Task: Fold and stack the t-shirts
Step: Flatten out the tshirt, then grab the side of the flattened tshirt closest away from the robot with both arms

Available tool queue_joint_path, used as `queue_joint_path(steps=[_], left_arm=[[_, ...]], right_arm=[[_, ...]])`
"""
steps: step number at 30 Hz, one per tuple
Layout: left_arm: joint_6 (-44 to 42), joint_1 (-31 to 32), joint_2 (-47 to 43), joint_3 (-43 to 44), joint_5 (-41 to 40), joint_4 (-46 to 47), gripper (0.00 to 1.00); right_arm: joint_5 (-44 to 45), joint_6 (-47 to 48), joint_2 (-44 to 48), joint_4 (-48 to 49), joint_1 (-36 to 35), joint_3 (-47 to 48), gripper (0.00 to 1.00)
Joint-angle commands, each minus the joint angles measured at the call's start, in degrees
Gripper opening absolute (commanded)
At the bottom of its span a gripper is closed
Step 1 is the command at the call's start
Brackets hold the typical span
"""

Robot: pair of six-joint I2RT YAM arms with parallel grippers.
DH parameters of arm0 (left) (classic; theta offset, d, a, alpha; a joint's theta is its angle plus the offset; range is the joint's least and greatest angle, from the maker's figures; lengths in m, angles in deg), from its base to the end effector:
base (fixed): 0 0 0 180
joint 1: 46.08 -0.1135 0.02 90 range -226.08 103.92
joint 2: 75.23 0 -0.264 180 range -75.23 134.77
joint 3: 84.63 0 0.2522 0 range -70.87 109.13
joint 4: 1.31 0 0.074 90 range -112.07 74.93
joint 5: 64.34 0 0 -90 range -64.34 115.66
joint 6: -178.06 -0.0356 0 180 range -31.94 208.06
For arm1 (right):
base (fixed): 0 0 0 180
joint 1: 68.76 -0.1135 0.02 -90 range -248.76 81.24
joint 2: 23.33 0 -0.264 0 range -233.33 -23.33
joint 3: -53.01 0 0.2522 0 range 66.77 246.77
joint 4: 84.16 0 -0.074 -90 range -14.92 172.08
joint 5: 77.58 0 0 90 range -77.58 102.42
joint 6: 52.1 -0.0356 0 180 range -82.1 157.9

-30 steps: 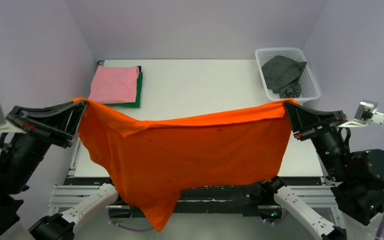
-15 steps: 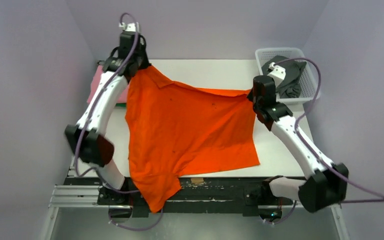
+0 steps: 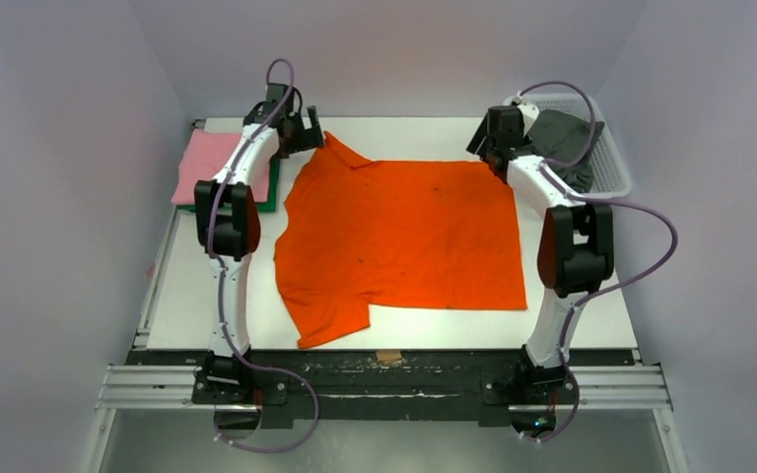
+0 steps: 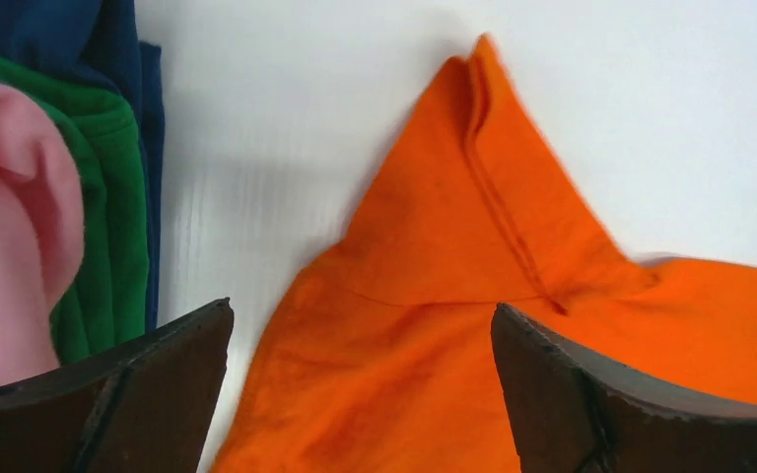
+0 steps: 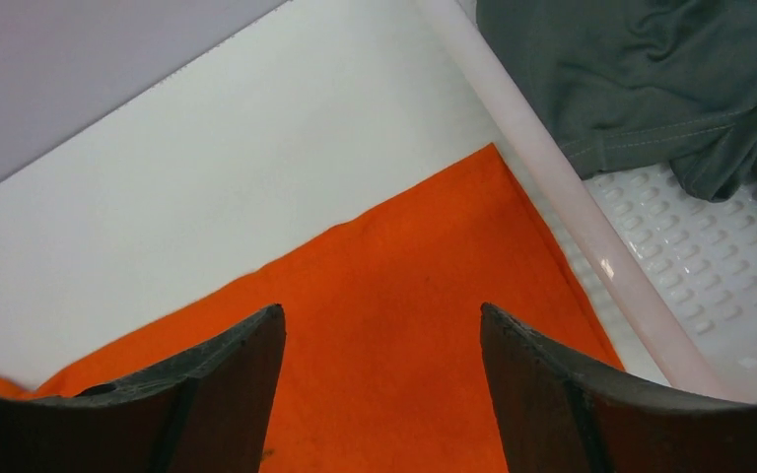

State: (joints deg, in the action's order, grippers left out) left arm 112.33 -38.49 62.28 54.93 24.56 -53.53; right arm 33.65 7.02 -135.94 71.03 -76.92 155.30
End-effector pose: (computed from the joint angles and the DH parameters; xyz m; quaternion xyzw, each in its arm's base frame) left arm 0.5323 -0.0702 0.2167 -0.1396 0.9297 -0.0848 0.3300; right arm 0.4545 0.0521 0.2504 0.2550 0.8385 -0.0028 0.4815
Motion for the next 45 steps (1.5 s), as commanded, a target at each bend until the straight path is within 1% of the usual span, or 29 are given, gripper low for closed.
queue_joint_path(steps=[1, 3, 5, 7, 10, 12, 14, 19, 22, 27, 30, 34, 37, 39, 41, 43, 45], left_arm=[[2.86, 0.73, -11.46, 3.09, 5.32, 1.99, 1.0], [3.77, 1.03, -14.34, -1.45, 7.06, 1.16, 1.0], [4.01, 2.11, -18.5, -7.84, 6.34, 1.96, 1.0], [4.59, 3.43, -23.95, -14.63, 4.45, 2.59, 1.0], [5.63, 5.86, -31.13, -25.36, 3.94, 2.79, 1.0], [7.02, 7.76, -36.39, -34.09, 3.72, 4.64, 1.0], [8.5, 9.91, -41.15, -42.62, 4.68, 7.48, 1.0], [13.21, 14.82, -50.98, -61.69, 6.31, 9.21, 1.0], [16.16, 17.43, -57.88, -71.7, 5.4, 10.65, 1.0], [22.89, 23.71, -70.73, -83.61, 2.73, 7.01, 1.0], [27.35, 29.66, -77.2, -87.71, -1.13, 0.87, 1.0], [35.75, 38.38, -83.65, -90.57, -7.86, -9.49, 1.0], [41.46, 43.42, -85.37, -93.0, -9.76, -13.68, 0.93], [43.66, 45.44, -84.72, -94.3, -10.14, -13.79, 0.87], [44.03, 46.72, -82.74, -95.0, -9.67, -11.3, 0.76], [43.85, 47.23, -80.07, -94.89, -9.08, -8.26, 0.6], [43.87, 47.34, -77.08, -94.41, -9.53, -6.36, 0.51]], right_arm=[[-1.81, -0.31, 8.72, 1.75, -0.33, -5.07, 0.71], [-4.96, -1.19, 10.89, 1.79, -0.53, -9.2, 0.72], [-6.77, -1.62, 13.29, 2.26, -1.14, -13.68, 0.73], [-8.23, -1.99, 15.76, 2.65, -1.82, -17.89, 0.74], [-10.39, -2.42, 20.52, 2.76, -2.62, -23.99, 0.75], [-11.37, -2.98, 23.62, 3.23, -3.2, -28.44, 0.76], [-12.37, -3.43, 26.79, 3.94, -4.21, -33.26, 0.84], [-10.93, -4.96, 33.88, 2.44, -8.11, -41.32, 0.87], [-9.68, -7.43, 37.98, 1.43, -8.97, -45.7, 0.88], [-6.41, -11.58, 45.47, -1.52, -8.92, -50.63, 0.89], [-3.17, -13.14, 50.58, -2.77, -8.89, -52.64, 0.91], [-2.43, -13.29, 53.76, -3.41, -8.89, -53.96, 0.91], [-2.23, -13.2, 53.72, -3.57, -8.89, -53.98, 0.91], [-2.38, -13.03, 52.89, -3.62, -8.88, -53.56, 0.9], [-2.87, -12.82, 51.97, -3.38, -8.89, -53.39, 0.9], [-3.66, -12.48, 51.02, -3.09, -8.89, -53.17, 0.88], [-4.29, -12.38, 50.28, -2.88, -8.89, -53.03, 0.88]])
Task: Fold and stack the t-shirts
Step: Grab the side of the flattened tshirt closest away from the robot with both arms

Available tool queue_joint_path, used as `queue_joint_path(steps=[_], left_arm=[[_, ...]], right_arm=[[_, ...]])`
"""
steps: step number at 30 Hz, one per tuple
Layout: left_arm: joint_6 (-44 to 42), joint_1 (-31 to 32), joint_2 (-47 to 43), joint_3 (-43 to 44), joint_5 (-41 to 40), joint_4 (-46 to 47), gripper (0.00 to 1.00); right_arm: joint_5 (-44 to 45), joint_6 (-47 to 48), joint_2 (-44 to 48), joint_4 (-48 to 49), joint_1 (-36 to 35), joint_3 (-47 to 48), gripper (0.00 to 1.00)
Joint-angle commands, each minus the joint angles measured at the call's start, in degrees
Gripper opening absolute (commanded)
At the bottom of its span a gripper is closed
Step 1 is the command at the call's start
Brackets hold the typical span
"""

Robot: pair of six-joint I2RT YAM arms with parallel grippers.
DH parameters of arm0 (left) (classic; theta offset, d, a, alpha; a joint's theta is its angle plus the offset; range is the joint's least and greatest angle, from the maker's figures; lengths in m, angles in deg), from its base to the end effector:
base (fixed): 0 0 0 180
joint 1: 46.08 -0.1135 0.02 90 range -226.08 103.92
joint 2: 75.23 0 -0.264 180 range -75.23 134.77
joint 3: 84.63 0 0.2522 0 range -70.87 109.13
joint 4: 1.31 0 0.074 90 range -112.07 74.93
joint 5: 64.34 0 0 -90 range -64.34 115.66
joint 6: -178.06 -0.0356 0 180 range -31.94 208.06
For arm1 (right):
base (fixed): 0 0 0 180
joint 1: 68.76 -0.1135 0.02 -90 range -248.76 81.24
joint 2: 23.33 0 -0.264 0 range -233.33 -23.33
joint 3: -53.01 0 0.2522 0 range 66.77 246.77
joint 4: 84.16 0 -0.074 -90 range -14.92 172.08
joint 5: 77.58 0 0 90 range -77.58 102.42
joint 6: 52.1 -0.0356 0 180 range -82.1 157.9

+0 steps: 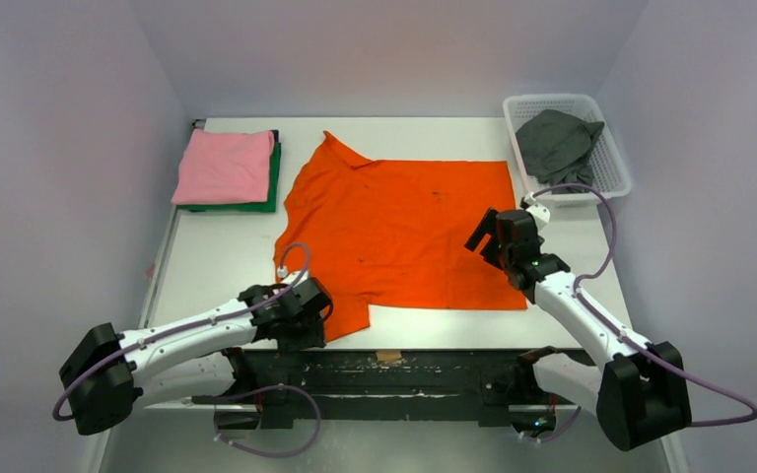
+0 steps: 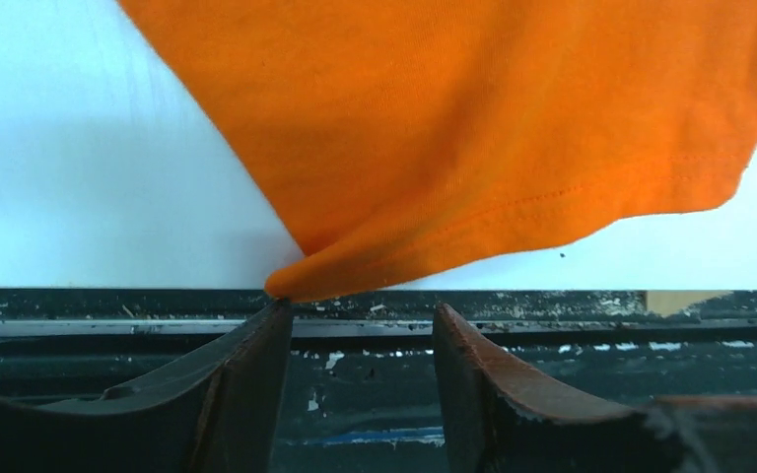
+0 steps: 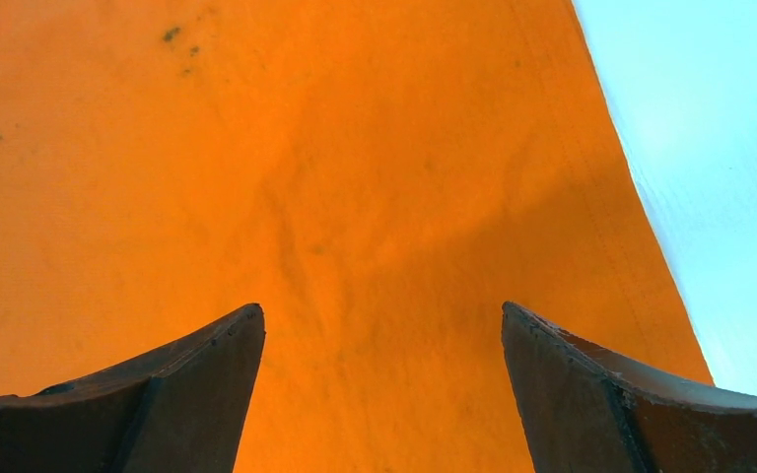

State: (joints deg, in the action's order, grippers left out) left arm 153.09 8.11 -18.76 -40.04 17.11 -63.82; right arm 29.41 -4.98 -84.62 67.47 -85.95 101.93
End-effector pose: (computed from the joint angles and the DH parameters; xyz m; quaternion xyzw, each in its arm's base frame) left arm 0.0923 -0.1188 0.1765 -0.1034 0.9826 -0.0795 0.1322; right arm 0.2146 0.0555 0.2205 0.2599 0.8629 0.0901 0.4240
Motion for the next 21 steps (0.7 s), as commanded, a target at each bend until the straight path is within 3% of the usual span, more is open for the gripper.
queue_joint_path(steps=[1, 10, 13, 15, 21], left_arm=[[3.41, 0.74, 5.47, 0.85, -2.75, 4.21, 0.47], [4.2, 0.67, 12.46, 2.01, -6.06, 5.16, 0.31], [3.74, 0.65, 12.69, 2.17, -6.91, 5.25, 0.17], [3.17, 0.65, 12.54, 2.75, -7.22, 5.15, 0.0], [-0.11, 0.65, 11.11, 4.1, -6.76, 4.27, 0.0]], right_arm=[[-0.26, -0.35, -1.16, 0.77, 0.14, 0.34, 0.87], [1.7, -0.54, 0.73, -1.35, 0.14, 0.5, 0.87], [2.87, -0.73, 2.22, -3.43, 0.23, 0.35, 0.87], [4.11, -1.17, 3.68, -5.44, 0.4, -0.01, 0.87], [6.65, -3.22, 8.55, -10.74, 2.4, -2.16, 0.87]])
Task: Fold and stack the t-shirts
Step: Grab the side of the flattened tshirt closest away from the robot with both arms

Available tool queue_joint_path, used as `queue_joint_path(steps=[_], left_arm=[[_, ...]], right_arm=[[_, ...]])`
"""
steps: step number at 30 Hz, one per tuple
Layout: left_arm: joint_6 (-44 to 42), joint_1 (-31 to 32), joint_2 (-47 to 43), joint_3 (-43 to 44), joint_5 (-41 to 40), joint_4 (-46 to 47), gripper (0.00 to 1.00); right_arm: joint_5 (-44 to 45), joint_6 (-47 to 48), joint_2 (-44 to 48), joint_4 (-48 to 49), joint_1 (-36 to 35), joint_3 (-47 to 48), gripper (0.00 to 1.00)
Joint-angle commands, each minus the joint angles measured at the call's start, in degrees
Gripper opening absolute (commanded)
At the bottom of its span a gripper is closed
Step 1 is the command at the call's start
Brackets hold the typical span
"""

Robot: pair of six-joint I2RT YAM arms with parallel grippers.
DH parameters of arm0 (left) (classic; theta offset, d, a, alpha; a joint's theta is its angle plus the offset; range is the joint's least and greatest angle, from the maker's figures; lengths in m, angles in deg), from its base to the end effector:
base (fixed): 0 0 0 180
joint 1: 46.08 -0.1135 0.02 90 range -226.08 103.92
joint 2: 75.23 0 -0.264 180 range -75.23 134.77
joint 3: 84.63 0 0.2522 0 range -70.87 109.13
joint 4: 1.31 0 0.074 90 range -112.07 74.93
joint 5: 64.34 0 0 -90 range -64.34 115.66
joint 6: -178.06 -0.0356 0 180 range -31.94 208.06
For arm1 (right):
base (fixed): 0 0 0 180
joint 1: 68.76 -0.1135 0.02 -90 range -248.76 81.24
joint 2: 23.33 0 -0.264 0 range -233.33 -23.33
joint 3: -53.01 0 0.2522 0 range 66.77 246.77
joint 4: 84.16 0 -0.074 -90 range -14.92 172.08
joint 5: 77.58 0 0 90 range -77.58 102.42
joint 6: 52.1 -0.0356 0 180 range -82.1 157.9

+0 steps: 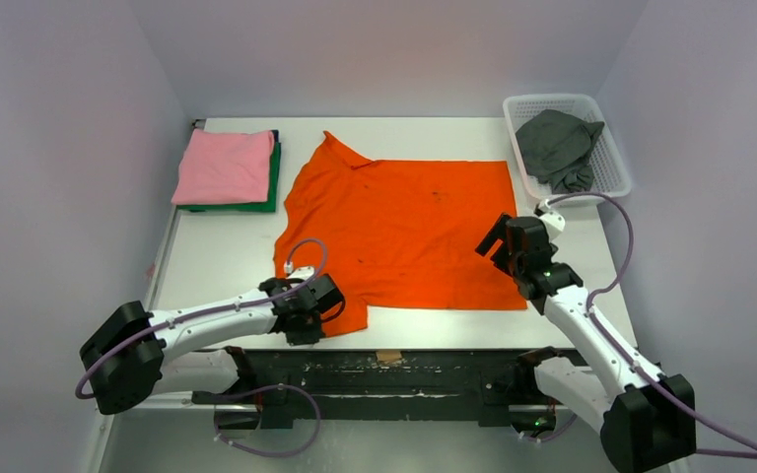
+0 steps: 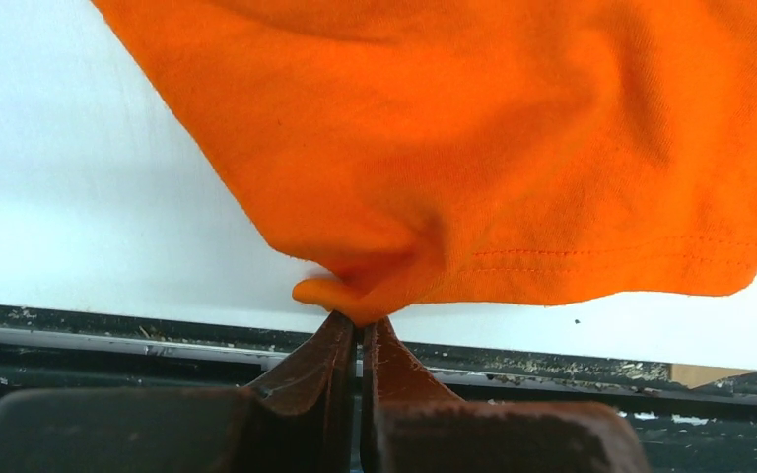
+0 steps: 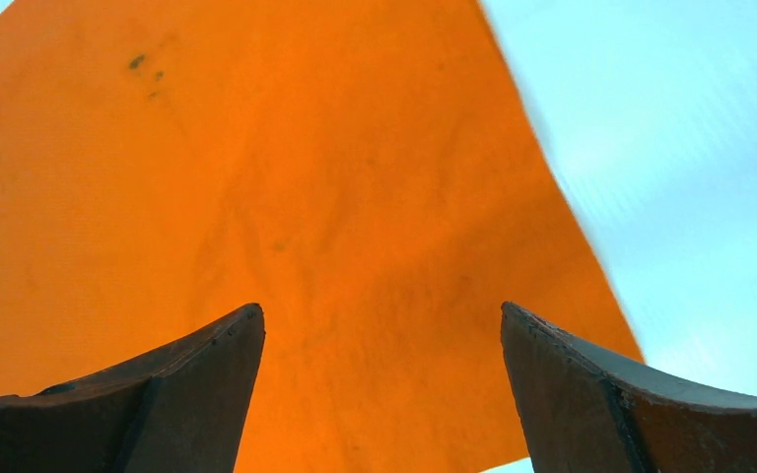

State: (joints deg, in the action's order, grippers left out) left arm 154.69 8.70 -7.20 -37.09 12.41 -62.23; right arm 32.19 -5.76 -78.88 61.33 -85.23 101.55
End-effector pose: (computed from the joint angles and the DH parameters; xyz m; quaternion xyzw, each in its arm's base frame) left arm 0.1068 -0.1372 0.1626 -0.1108 0.9843 -0.0086 0.1367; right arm 0.1966 0.0456 0.2292 0.2797 0.8566 0.0672 0.4285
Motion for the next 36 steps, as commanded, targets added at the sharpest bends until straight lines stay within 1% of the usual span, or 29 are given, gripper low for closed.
queue_joint_path(steps=[1, 5, 9, 12, 14, 21, 22, 25, 27, 28, 31, 36], left_arm=[[-2.07, 0.06, -1.15, 1.0, -1.67, 2.95, 0.0], [-2.98, 0.06, -5.02, -0.37, -0.46, 3.53, 0.0], [-4.26, 0.14, -7.53, -1.4, 0.44, 4.26, 0.0], [-4.87, 0.15, -8.52, -2.11, 1.47, 4.76, 0.0], [-5.09, 0.15, -8.93, -2.76, 2.13, 5.59, 0.0], [-4.93, 0.15, -10.16, -3.65, 2.91, 6.34, 0.0], [-4.93, 0.15, -10.34, -3.78, 3.03, 6.39, 0.0], [-4.79, 0.15, -11.0, -3.99, 3.36, 6.21, 0.0], [-4.68, 0.15, -11.52, -4.3, 3.5, 6.03, 0.0], [-4.67, 0.15, -11.73, -4.31, 3.57, 5.9, 0.0], [-4.75, 0.15, -12.59, -3.83, 4.16, 4.5, 0.0], [-3.97, 0.21, -15.99, -4.42, 6.38, 1.05, 0.0]], right_arm=[[4.07, -2.58, 3.21, -5.28, 2.79, -2.33, 0.87], [5.97, -3.07, 4.14, -9.81, 5.21, -4.82, 0.87], [4.29, -5.33, 6.0, -9.98, 5.36, -9.36, 0.85], [2.33, -7.88, 7.16, -9.43, 5.36, -10.97, 0.8], [1.17, -9.06, 7.78, -7.34, 5.32, -12.82, 0.76], [-0.19, -12.02, 6.99, -4.07, 5.36, -17.08, 0.65], [-0.25, -12.31, 6.56, -3.29, 5.39, -17.53, 0.62], [-0.4, -12.46, 5.33, -2.6, 5.31, -17.88, 0.48], [-0.24, -12.46, 5.19, -2.62, 5.32, -17.74, 0.41], [-0.15, -12.62, 5.39, -2.63, 5.33, -17.81, 0.3], [-1.16, -12.37, 7.47, -3.83, 5.33, -17.67, 0.0], [-2.46, -14.24, 14.15, -10.2, 5.38, -15.98, 0.0]])
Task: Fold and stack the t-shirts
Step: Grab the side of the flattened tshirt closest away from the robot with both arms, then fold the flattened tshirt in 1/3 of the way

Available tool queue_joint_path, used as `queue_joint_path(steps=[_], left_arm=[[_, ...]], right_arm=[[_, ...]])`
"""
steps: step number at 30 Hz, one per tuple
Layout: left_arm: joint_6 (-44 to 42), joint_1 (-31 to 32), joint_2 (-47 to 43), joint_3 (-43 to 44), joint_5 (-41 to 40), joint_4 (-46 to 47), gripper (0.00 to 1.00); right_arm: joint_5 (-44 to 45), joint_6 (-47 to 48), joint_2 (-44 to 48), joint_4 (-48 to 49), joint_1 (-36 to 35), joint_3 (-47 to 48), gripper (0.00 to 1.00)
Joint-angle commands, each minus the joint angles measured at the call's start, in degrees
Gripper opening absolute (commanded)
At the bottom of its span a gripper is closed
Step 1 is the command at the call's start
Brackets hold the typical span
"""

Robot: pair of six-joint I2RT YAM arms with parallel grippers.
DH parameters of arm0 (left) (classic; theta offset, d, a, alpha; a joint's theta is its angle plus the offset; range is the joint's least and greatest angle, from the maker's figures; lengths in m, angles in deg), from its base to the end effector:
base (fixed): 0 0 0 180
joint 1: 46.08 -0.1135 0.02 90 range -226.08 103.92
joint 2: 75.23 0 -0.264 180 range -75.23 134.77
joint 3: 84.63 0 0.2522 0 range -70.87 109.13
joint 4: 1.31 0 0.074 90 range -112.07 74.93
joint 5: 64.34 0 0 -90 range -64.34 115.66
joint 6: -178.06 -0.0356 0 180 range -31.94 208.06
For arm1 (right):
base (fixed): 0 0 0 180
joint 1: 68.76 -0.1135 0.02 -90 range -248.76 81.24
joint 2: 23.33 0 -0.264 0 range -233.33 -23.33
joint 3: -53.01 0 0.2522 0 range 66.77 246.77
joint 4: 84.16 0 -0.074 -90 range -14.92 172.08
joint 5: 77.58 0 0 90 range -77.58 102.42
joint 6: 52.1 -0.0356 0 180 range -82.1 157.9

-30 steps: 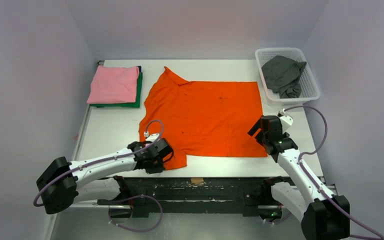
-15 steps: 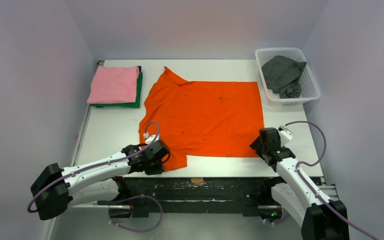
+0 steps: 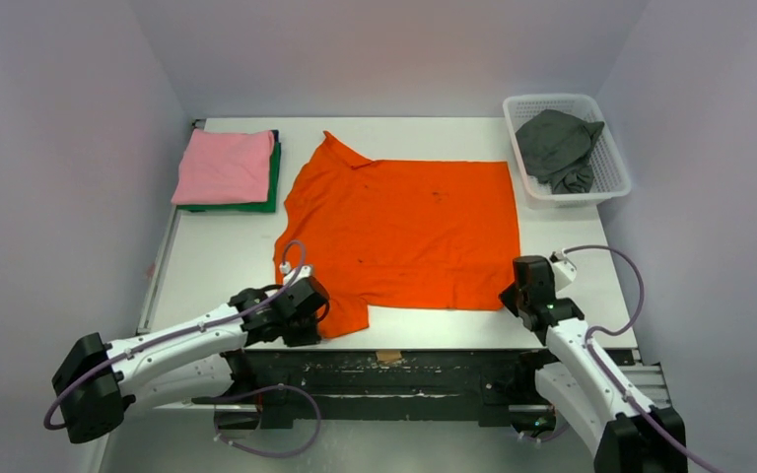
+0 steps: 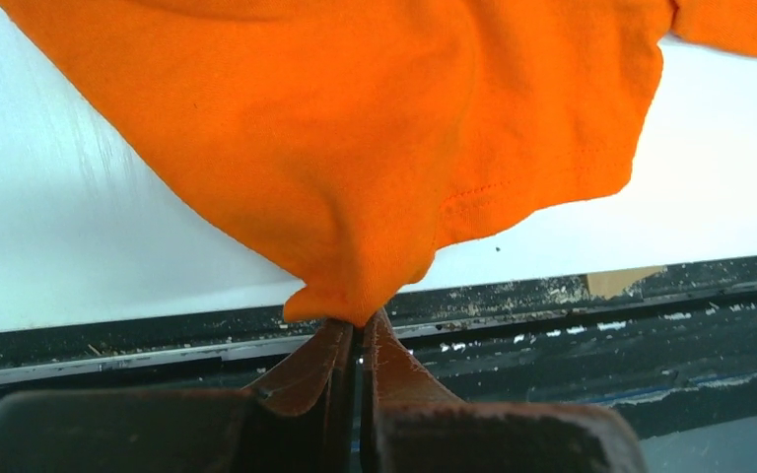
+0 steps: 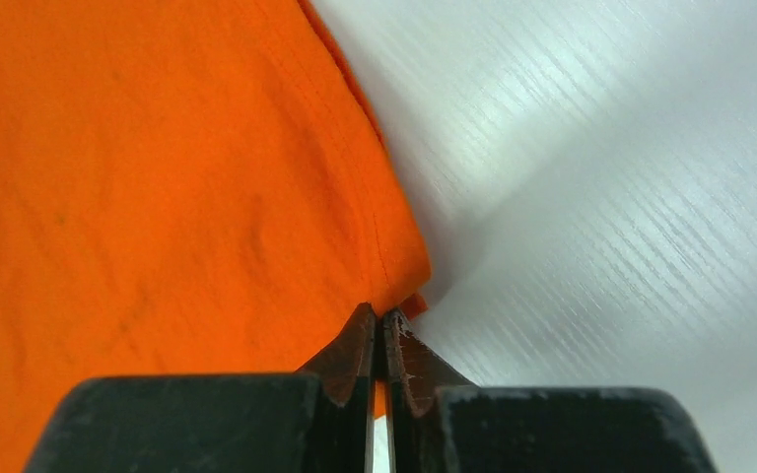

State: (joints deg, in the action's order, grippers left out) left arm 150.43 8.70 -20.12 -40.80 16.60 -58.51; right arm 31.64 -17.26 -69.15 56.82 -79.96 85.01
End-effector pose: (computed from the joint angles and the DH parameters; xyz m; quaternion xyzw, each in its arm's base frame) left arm 0.0948 -0.1245 0.1792 -0.0795 0.9762 -0.1184 0.1632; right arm 0.1454 0.0168 0.1568 0.3991 0.8467 0.0395 0.3495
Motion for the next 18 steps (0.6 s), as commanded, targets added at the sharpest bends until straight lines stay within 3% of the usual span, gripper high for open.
queue_joint_path(steps=[1, 5, 9, 18], left_arm=[[0.96, 0.46, -4.26, -0.97, 2.73, -3.72, 0.0], [4.81, 3.5, -11.07, -2.05, 3.44, -8.7, 0.0], [6.82, 5.95, -14.97, -3.37, 4.56, -8.26, 0.0], [0.85, 6.37, -5.52, 2.64, 2.35, -0.87, 0.0]], right_arm=[[-1.43, -2.91, 5.99, -7.84, 0.06, 1.78, 0.0], [1.46, -3.39, 12.14, -18.43, 0.05, 5.2, 0.0], [-0.76, -3.3, 18.09, -20.07, 0.1, 4.22, 0.0], [-2.9, -0.62, 12.88, -15.78, 0.01, 6.11, 0.0]])
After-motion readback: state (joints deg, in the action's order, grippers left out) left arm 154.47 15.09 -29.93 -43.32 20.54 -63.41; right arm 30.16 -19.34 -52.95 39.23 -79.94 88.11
